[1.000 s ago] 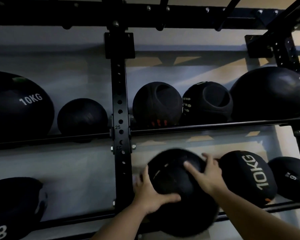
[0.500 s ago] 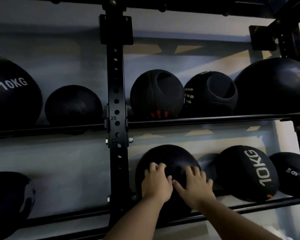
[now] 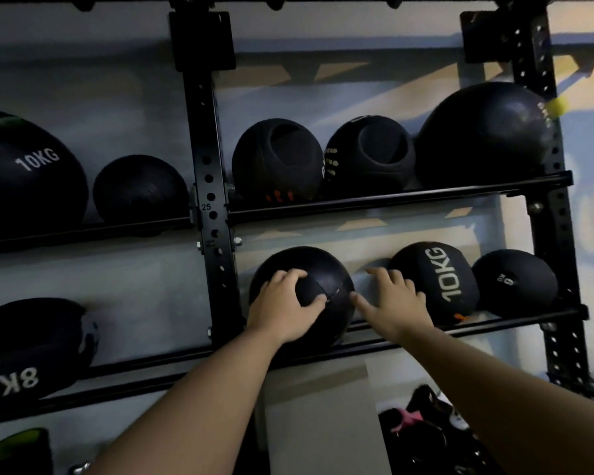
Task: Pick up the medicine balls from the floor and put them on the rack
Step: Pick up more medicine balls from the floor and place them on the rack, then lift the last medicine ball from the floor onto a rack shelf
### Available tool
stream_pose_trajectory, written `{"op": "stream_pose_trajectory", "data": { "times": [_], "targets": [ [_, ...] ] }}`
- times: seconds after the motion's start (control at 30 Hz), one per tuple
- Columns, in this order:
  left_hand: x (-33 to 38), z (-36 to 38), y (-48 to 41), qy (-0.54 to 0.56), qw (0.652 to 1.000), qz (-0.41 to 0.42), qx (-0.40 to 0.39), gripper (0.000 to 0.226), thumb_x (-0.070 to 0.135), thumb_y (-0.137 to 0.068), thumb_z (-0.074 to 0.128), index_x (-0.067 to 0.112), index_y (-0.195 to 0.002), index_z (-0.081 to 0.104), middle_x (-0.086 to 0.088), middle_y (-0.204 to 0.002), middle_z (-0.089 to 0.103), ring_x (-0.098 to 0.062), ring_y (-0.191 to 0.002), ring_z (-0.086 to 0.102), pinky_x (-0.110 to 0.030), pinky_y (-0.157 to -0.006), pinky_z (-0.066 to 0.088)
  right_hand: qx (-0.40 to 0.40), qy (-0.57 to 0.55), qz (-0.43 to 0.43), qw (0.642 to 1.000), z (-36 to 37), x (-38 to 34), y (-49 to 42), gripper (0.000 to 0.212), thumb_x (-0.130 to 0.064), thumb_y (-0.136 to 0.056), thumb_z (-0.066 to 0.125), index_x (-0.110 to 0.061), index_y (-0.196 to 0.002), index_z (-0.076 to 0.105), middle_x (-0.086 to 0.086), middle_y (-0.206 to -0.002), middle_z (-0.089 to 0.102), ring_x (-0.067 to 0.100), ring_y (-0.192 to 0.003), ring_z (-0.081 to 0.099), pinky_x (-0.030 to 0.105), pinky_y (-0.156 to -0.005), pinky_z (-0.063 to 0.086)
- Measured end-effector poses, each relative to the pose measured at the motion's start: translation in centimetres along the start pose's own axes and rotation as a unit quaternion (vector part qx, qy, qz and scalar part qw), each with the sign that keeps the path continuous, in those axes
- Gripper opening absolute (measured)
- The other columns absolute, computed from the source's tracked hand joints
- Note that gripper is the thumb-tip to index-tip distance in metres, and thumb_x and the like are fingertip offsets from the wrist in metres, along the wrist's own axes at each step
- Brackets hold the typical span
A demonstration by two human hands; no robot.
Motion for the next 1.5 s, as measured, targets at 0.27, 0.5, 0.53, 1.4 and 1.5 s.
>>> {"op": "stream_pose_trajectory", "data": {
  "times": [0.27, 0.5, 0.53, 1.4, 1.5],
  "targets": [
    [8.7, -2.6, 8.0, 0.048, 0.998, 0.042, -0.001, 0.058, 0.063, -0.092, 0.068, 0.031, -0.14, 0.062, -0.002, -0.144, 0.062, -0.03, -0.136, 0.06, -0.041, -0.107, 0.051, 0.036, 0.013, 0.018, 0.999, -9.1, 2.1, 9.7, 0.071, -0.068, -0.098, 0.052, -0.028, -0.156, 0.04, 0.013, -0.159, 0.043, 0.042, -0.144, 0.041, 0.055, -0.115, 0.031],
    [15.6, -1.9, 17.5, 0.143, 0.985, 0.079, -0.046, 0.066, 0.06, -0.095, 0.071, 0.015, -0.142, 0.065, -0.013, -0.143, 0.067, -0.032, -0.131, 0.064, -0.036, -0.104, 0.049, 0.09, 0.033, 0.127, 0.987, -17.0, 7.6, 22.8, 0.074, -0.077, -0.087, 0.049, -0.027, -0.142, 0.052, 0.013, -0.148, 0.054, 0.043, -0.137, 0.051, 0.055, -0.111, 0.041],
    [16.0, -1.0, 19.4, 0.158, 0.982, 0.076, -0.062, 0.071, 0.065, -0.093, 0.07, 0.015, -0.143, 0.064, -0.013, -0.143, 0.067, -0.032, -0.13, 0.065, -0.036, -0.104, 0.049, 0.085, 0.038, 0.147, 0.985, -17.0, 8.7, 25.4, 0.075, -0.078, -0.085, 0.049, -0.026, -0.14, 0.053, 0.013, -0.145, 0.055, 0.043, -0.134, 0.054, 0.053, -0.108, 0.044],
    [11.6, 49.0, 83.2, 0.24, 0.786, -0.288, -0.492, 0.083, 0.079, -0.093, 0.058, 0.02, -0.152, 0.057, -0.005, -0.137, 0.067, -0.026, -0.125, 0.064, -0.038, -0.099, 0.045, -0.304, 0.114, 0.432, 0.841, 7.0, 49.9, 88.4, 0.098, -0.094, -0.08, 0.046, -0.035, -0.158, 0.036, 0.007, -0.16, 0.047, 0.037, -0.141, 0.05, 0.065, -0.114, 0.041],
    [12.9, 55.7, 92.7, 0.216, 0.755, -0.337, -0.519, 0.085, 0.08, -0.095, 0.054, 0.02, -0.156, 0.054, -0.005, -0.147, 0.063, -0.031, -0.133, 0.062, -0.039, -0.1, 0.045, -0.362, 0.102, 0.419, 0.827, 11.7, 54.8, 94.5, 0.096, -0.092, -0.082, 0.049, -0.037, -0.159, 0.035, 0.006, -0.162, 0.045, 0.038, -0.144, 0.046, 0.064, -0.115, 0.039]
  ]
}}
Point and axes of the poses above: each hand's wrist, its own y-axis away from the middle knuckle, its own z-axis out of the palm, x = y × z, the point moved 8 cm from there along -y, towards the middle knuckle
